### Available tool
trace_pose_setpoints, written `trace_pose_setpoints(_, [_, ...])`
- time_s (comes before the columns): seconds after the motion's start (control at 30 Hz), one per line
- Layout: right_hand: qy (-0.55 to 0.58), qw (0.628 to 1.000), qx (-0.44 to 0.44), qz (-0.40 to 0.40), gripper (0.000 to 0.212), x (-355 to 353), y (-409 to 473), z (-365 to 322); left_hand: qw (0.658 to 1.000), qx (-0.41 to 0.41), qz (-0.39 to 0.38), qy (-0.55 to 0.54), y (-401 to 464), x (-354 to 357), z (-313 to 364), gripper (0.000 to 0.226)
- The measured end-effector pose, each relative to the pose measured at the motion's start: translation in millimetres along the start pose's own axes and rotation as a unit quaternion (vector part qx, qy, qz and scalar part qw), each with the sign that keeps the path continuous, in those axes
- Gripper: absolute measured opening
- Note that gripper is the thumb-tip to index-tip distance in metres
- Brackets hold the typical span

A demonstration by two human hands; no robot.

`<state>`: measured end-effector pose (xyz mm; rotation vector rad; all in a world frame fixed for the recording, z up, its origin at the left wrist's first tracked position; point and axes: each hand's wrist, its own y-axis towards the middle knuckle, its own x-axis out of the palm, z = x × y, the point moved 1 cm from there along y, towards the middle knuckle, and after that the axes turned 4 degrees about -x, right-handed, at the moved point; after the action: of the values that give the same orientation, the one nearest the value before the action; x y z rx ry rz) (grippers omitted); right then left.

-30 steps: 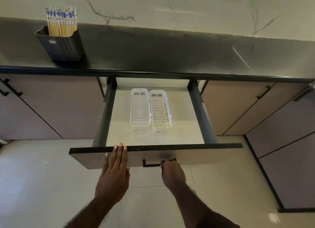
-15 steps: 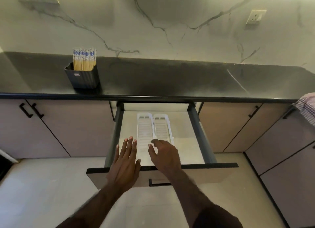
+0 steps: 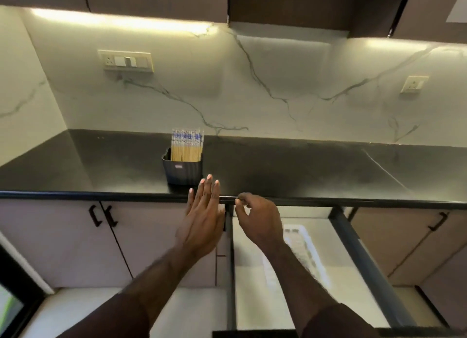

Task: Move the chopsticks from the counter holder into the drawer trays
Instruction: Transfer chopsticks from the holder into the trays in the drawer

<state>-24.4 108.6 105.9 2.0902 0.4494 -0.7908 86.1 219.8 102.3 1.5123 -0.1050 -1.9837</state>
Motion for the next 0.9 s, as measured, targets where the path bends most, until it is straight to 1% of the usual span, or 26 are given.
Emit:
trace_pose_setpoints(0.13, [0.003, 1.000, 0.004, 0.001, 0.025, 46, 45, -45, 1.000, 0.015, 0.004, 0.005, 33, -41, -70, 0.063])
trace_pose_setpoints(0.23, [0.018, 1.000, 0.017, 0.001, 0.029, 74, 72, -66, 1.000, 0.018, 0.001, 0.002, 54, -57, -107, 0.062])
trace_pose_setpoints(0.37, [0.021, 1.000, 0.014, -0.002, 0.027, 110, 106, -84, 1.000, 0.010, 0.000, -0.022, 79, -59, -147, 0.063])
trace_pose_setpoints(0.53, [0.016, 1.000, 0.021, -0.003, 0.029, 157, 156, -82, 0.999, -0.013, -0.008, -0.042, 119, -45, -196, 0.064])
trace_pose_setpoints(0.63, [0.028, 0.999, 0.029, -0.005, 0.031, 193, 195, -75, 0.997, -0.047, -0.003, -0.054, 157, -31, -230, 0.063])
trace_pose_setpoints(0.73, [0.042, 0.998, 0.030, -0.019, 0.031, 229, 230, -68, 0.990, -0.109, 0.010, -0.087, 201, -18, -255, 0.064])
trace_pose_setpoints(0.9, [0.070, 0.993, 0.047, -0.079, 0.031, 290, 282, -49, 0.972, -0.192, -0.004, -0.135, 277, 13, -290, 0.061])
